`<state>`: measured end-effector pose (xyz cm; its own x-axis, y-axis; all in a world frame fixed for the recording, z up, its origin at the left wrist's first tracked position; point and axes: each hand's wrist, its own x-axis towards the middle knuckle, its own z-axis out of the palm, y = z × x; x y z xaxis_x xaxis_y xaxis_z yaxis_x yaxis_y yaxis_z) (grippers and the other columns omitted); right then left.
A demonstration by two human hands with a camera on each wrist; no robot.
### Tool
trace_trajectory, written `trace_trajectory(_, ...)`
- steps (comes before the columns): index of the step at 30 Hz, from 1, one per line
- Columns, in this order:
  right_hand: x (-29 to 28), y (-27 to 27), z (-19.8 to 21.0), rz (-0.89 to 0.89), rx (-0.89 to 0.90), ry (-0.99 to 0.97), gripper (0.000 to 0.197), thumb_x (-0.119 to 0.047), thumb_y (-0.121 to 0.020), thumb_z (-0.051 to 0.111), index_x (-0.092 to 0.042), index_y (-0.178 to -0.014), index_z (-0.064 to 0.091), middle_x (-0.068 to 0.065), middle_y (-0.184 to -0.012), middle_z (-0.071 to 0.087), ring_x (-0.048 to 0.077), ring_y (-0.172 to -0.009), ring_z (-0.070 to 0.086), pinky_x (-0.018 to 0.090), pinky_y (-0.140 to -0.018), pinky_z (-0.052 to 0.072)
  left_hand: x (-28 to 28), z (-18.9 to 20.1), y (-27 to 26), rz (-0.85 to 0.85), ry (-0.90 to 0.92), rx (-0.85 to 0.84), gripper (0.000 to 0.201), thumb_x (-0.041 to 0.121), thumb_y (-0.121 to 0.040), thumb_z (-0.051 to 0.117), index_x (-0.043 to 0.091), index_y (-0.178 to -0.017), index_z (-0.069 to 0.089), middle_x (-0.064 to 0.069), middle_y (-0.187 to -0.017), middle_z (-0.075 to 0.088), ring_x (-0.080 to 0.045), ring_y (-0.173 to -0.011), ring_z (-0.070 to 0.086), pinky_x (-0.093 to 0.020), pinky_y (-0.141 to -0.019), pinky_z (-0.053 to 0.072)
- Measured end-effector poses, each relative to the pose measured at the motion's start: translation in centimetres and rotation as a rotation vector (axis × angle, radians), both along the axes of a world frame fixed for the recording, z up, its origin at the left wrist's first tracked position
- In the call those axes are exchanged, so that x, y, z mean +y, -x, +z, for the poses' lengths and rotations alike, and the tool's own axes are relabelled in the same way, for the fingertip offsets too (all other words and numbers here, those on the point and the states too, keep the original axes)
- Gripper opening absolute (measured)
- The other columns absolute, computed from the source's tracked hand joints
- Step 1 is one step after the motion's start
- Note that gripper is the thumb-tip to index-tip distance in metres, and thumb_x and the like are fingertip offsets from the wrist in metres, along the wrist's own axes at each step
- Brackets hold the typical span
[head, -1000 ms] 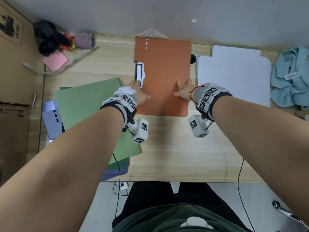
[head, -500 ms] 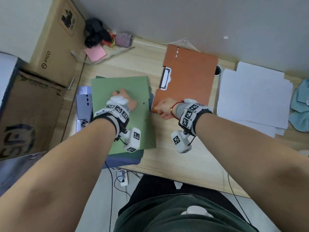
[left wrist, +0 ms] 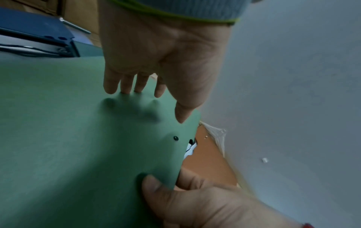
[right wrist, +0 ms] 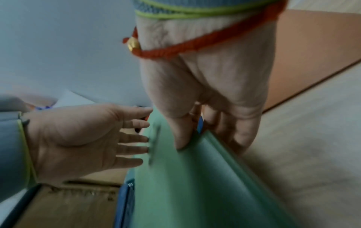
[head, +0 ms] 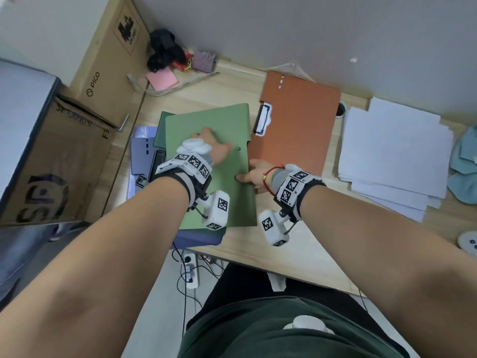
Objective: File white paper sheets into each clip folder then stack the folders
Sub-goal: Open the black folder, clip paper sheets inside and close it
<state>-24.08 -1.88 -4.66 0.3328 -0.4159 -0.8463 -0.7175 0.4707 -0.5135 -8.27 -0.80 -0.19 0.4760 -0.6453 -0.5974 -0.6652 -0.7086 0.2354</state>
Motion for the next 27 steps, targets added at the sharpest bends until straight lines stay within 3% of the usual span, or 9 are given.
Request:
trace_trajectory(3, -2.0, 0.9, 2.4, -0.053, -0.098, 0.074, 0.02, -0.022, -0.079, 0.075, -0.026, -0.095, 0.065, 0.003, -0.104, 0.072, 0.028, -0.098, 0.069, 0.053, -0.084, 0.057, -1.1, 2.4, 0.4, 0.052, 0.064, 0.012, 0.103, 0.087, -0.059, 0.045, 0.02, -0.138, 0.046, -0.011, -0.13, 0.058, -0.034, -0.111, 0.059, -0.04, -0.089, 0.049)
trace_trajectory(8, -5.1, 6.2, 10.5, -0.097, -0.255, 0.358, 0.018, -0.01, -0.084, 0.071, -0.022, -0.089, 0.058, -0.002, -0.093, 0.072, 0.013, -0.082, 0.071, 0.035, -0.078, 0.059, -3.1, 9.5, 4.7, 0.095, 0.299, 0.105, 0.124, 0.099, -0.046, 0.04, 0.018, -0.139, 0.044, -0.012, -0.138, 0.051, -0.035, -0.121, 0.053, -0.046, -0.102, 0.044)
trace_trajectory(11, -5.8, 9.4, 13.6, -0.124, -0.328, 0.518, 0.02, 0.008, -0.086, 0.063, -0.01, -0.093, 0.056, 0.004, -0.091, 0.069, 0.004, -0.073, 0.068, 0.022, -0.072, 0.057, -4.3, 13.7, 7.8, 0.257, 0.43, 0.419, 0.123, 0.101, -0.055, 0.03, 0.018, -0.145, 0.038, -0.004, -0.136, 0.051, -0.03, -0.116, 0.055, -0.051, -0.094, 0.052)
trace_trajectory(14, -6.5, 14.1, 15.3, -0.221, -0.291, 0.661, 0.021, 0.009, -0.081, 0.068, -0.005, -0.087, 0.052, 0.022, -0.093, 0.068, 0.02, -0.078, 0.063, 0.038, -0.077, 0.056, -5.0, 17.5, 10.1, 0.51, 0.555, 0.901, 0.108, 0.092, -0.072, 0.02, 0.019, -0.15, 0.034, -0.008, -0.143, 0.047, -0.031, -0.103, 0.065, -0.053, -0.084, 0.057)
trace_trajectory(18, -7.0, 21.0, 15.6, -0.33, -0.214, 0.756, 0.046, 0.022, -0.071, 0.065, -0.017, -0.066, 0.041, -0.003, -0.065, 0.059, 0.002, -0.056, 0.056, 0.023, -0.06, 0.048, -5.3, 19.7, 12.7, 0.556, 0.541, 1.129, 0.099, 0.089, -0.075, 0.032, 0.015, -0.139, 0.047, -0.012, -0.124, 0.06, -0.039, -0.094, 0.071, -0.052, -0.075, 0.059)
trace_trajectory(20, -6.4, 24.1, 15.2, -0.341, -0.172, 0.79, 0.045, 0.022, -0.07, 0.064, -0.018, -0.063, 0.045, -0.013, -0.069, 0.065, -0.009, -0.061, 0.061, 0.018, -0.062, 0.051, -5.3, 19.1, 14.9, 0.49, 0.459, 1.093, 0.071, 0.066, -0.087, 0.053, 0.008, -0.127, 0.053, -0.015, -0.116, 0.062, -0.036, -0.085, 0.073, -0.044, -0.063, 0.06)
trace_trajectory(23, -5.6, 26.6, 13.9, -0.27, -0.07, 0.762, 0.045, 0.019, -0.065, 0.068, -0.024, -0.063, 0.054, -0.003, -0.096, 0.073, 0.015, -0.094, 0.071, 0.035, -0.082, 0.057, -4.7, 16.8, 16.6, 0.42, 0.364, 1.013, 0.009, 0.003, -0.095, 0.05, -0.001, -0.097, 0.057, -0.018, -0.094, 0.067, -0.025, -0.067, 0.07, -0.036, -0.057, 0.061)
trace_trajectory(25, -4.7, 27.8, 13.5, -0.16, -0.02, 0.731, 0.046, 0.017, -0.065, 0.069, -0.026, -0.071, 0.056, -0.003, -0.101, 0.068, 0.021, -0.095, 0.067, 0.031, -0.08, 0.055, -4.2, 15.1, 17.1, 0.344, 0.344, 0.899, 0.013, -0.007, -0.09, 0.05, 0.005, -0.093, 0.055, -0.015, -0.097, 0.063, -0.024, -0.075, 0.066, -0.036, -0.067, 0.06)
trace_trajectory(27, -4.1, 28.8, 13.2, -0.076, 0.042, 0.735, 0.044, 0.01, -0.068, 0.071, -0.029, -0.083, 0.056, -0.002, -0.099, 0.062, 0.021, -0.092, 0.062, 0.03, -0.08, 0.053, -3.7, 14.4, 17.7, 0.228, 0.377, 0.776, 0.025, -0.007, -0.089, 0.053, 0.011, -0.106, 0.056, -0.01, -0.101, 0.062, -0.027, -0.09, 0.065, -0.038, -0.08, 0.058)
